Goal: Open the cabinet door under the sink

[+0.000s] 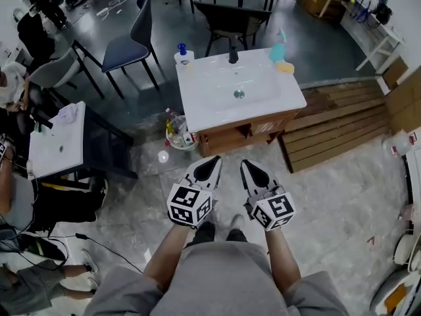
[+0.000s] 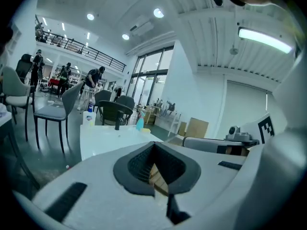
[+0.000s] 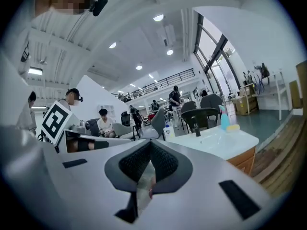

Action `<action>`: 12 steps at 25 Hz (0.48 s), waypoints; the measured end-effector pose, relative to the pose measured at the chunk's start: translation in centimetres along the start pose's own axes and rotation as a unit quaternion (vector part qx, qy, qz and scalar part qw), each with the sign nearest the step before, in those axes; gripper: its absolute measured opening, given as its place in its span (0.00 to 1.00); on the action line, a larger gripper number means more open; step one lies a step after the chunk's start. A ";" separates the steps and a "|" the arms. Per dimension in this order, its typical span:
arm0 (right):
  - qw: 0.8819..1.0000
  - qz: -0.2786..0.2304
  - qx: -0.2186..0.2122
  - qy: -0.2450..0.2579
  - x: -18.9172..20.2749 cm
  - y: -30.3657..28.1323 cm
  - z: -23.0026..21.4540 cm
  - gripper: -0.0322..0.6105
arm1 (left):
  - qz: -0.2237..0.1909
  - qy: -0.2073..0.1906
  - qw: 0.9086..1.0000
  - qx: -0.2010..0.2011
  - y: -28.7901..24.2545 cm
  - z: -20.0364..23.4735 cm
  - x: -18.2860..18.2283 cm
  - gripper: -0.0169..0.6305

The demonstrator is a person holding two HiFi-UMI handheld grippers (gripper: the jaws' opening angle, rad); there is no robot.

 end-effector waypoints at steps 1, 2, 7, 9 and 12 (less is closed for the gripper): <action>1.000 -0.007 -0.001 0.007 -1.0 -0.1 0.2 0.06 | -0.009 -0.004 1.000 0.002 0.0 -0.3 -1.0 0.04; 1.000 -0.013 -0.003 0.014 -1.8 -0.1 0.3 0.06 | -0.017 -0.008 1.000 0.004 0.1 -0.6 -1.9 0.04; 0.998 -0.037 -0.006 0.049 -5.0 -0.1 1.1 0.06 | -0.051 -0.035 0.998 0.013 0.2 -2.0 -5.1 0.04; 0.997 -0.047 -0.007 0.058 -5.9 -0.1 1.2 0.06 | -0.064 -0.044 0.997 0.016 0.1 -2.4 -6.0 0.04; 0.996 -0.053 -0.004 0.073 -6.8 -0.1 1.3 0.06 | -0.077 -0.057 0.995 0.018 0.1 -2.9 -7.2 0.04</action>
Point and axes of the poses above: the fingertips, and each gripper's own axes: y backward along the fingers, z to its left, x out of its underside, the point moved 3 cm from there along y, backward along the fingers, and after that the axes turned 5 degrees about -z, right-handed, at the moved point
